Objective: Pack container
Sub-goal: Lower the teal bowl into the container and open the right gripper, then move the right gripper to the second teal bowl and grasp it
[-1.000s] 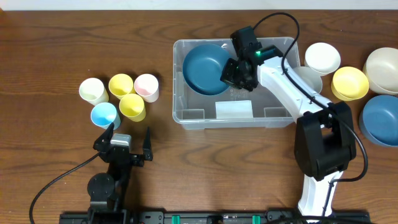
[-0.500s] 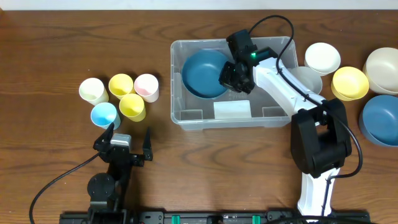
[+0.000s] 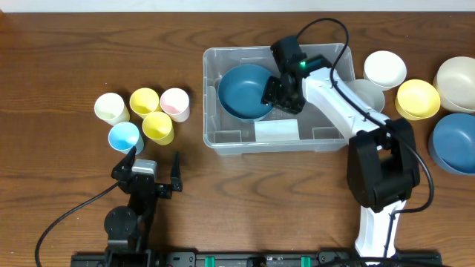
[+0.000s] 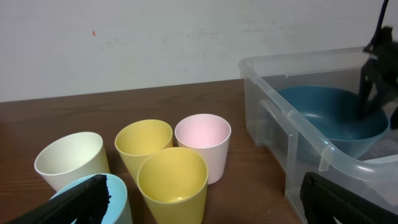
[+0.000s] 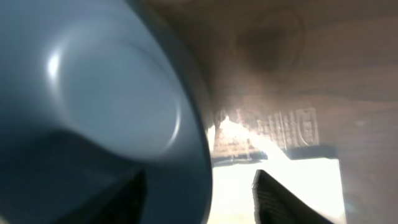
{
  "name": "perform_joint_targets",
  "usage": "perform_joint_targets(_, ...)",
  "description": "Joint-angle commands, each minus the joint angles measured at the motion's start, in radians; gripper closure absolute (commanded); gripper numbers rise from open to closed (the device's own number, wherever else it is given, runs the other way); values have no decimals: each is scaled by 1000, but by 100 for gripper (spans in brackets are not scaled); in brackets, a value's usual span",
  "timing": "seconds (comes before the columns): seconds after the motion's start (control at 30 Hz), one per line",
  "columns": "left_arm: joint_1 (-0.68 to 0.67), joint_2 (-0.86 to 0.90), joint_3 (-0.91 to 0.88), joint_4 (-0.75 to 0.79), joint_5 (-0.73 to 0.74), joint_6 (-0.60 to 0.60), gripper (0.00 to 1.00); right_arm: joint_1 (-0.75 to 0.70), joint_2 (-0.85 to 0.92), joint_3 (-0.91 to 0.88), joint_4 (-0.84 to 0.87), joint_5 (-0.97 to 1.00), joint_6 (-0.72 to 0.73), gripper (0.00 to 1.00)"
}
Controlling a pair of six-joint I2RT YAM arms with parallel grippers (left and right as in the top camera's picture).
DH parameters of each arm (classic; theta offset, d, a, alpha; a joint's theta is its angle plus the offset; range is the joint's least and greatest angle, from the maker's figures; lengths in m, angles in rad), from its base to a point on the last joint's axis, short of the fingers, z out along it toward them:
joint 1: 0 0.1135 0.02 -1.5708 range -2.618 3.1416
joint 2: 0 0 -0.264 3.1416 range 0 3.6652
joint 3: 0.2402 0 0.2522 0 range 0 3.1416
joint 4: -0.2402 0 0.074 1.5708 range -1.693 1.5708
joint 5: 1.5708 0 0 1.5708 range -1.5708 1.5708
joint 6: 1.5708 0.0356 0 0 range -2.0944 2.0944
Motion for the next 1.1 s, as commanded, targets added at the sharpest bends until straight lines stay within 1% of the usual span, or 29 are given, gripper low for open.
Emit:
perform_joint_targets(0.0, 6, -5, -16, -35, 18, 10, 2, -8, -145, 156, -58, 85, -159, 10)
perform_joint_targets(0.03, 6, -5, -16, -35, 18, 10, 2, -18, -174, 206, -104, 136, -172, 2)
perform_joint_targets(0.13, 6, -5, -16, -35, 18, 10, 2, -74, -262, 350, -257, 325, -177, 1)
perform_joint_targets(0.2, 6, -5, -16, -35, 18, 10, 2, -132, -320, 417, -357, 438, -142, 1)
perform_joint_targets(0.23, 6, -5, -16, -35, 18, 10, 2, -179, -357, 436, -413, 489, -89, 1)
perform_joint_targets(0.33, 6, -5, -16, -35, 18, 10, 2, -322, -430, 437, -548, 546, 52, 1)
perform_joint_targets(0.47, 6, -5, -16, -35, 18, 10, 2, -562, -456, 412, -771, 548, 242, 1)
perform_joint_targets(0.53, 6, -5, -16, -35, 18, 10, 2, -666, -455, 356, -814, 544, 311, 1)
perform_joint_targets(0.63, 6, -5, -16, -35, 18, 10, 2, -792, -457, 212, -782, 525, 387, 1)
perform_joint_targets(0.73, 6, -5, -16, -35, 18, 10, 2, -877, -457, 42, -669, 494, 403, 1)
perform_joint_targets(0.83, 6, -5, -16, -35, 18, 10, 2, -946, -457, -118, -511, 451, 367, 1)
perform_joint_targets(0.97, 6, -5, -16, -35, 18, 10, 2, -1053, -455, -293, -261, 338, 248, 1)
perform_joint_targets(1.07, 6, -5, -16, -35, 18, 10, 2, -1137, -455, -369, -190, 253, 227, 1)
